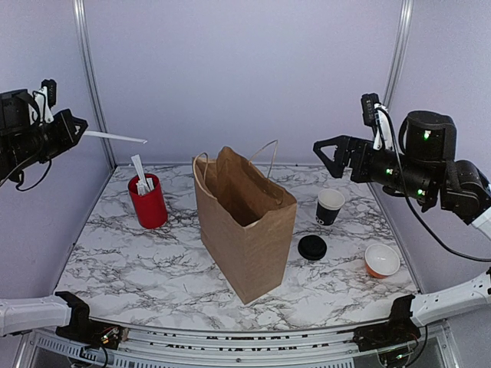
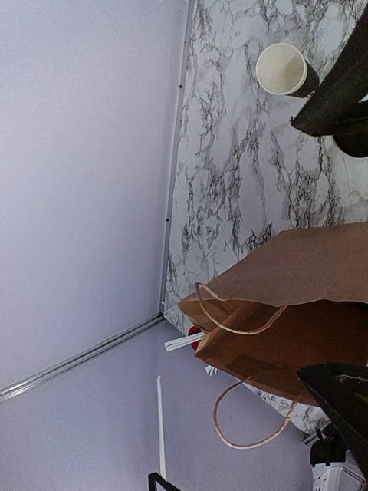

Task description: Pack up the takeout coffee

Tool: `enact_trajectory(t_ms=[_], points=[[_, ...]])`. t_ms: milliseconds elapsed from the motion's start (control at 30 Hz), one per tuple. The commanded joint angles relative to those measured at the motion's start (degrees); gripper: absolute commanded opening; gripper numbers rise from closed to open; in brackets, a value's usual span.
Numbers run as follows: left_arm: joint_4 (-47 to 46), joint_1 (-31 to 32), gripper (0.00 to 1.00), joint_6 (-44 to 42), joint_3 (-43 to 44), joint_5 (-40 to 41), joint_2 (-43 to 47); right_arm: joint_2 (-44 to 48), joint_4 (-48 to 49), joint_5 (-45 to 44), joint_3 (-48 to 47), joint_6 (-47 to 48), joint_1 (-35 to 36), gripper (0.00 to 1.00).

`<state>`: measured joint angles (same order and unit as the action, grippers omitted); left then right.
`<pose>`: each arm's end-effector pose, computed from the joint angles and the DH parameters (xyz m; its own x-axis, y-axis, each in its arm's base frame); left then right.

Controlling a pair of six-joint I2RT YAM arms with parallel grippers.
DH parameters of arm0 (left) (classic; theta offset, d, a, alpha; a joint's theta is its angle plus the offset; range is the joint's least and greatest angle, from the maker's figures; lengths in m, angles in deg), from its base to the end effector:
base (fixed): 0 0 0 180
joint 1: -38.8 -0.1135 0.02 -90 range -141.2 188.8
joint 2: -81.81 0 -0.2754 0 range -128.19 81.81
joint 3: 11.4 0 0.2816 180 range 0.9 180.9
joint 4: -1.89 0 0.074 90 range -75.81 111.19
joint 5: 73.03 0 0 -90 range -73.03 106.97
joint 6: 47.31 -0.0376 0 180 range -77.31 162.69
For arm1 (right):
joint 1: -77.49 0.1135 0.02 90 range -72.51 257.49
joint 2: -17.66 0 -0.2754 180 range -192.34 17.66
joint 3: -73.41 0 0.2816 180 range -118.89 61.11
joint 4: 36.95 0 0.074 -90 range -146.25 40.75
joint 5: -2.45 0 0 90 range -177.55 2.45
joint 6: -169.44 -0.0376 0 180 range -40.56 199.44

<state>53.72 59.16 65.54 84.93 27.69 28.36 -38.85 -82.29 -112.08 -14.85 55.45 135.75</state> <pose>0.1636 -0.0533 0.5091 -0.2003 -0.3327 -0.9215 0.0996 0.9288 -0.3569 0.1252 0.1727 0.4659 -0.3412 0.1515 -0.9277 -0.4626 0.8320 0.3061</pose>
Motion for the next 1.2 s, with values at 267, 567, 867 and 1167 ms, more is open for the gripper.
enact_trajectory(t_ms=[267,567,867,1167], points=[[-6.5,5.8,0.00,-0.9,9.0,-17.3,-6.0,2.3,0.5,-0.1,-0.5,-1.4,-0.4,1.00],[-4.3,14.7,0.00,-4.2,16.8,-20.7,-12.2,3.2,0.0,0.3,-0.2,-2.2,-0.3,1.00],[1.7,23.1,0.00,-8.2,19.5,-15.5,-16.7,3.9,-0.3,0.2,0.4,-2.9,-0.4,1.00],[8.8,30.2,0.00,-12.4,24.7,-8.5,-22.3,3.3,-0.1,-0.1,0.6,-2.7,-0.4,1.00]])
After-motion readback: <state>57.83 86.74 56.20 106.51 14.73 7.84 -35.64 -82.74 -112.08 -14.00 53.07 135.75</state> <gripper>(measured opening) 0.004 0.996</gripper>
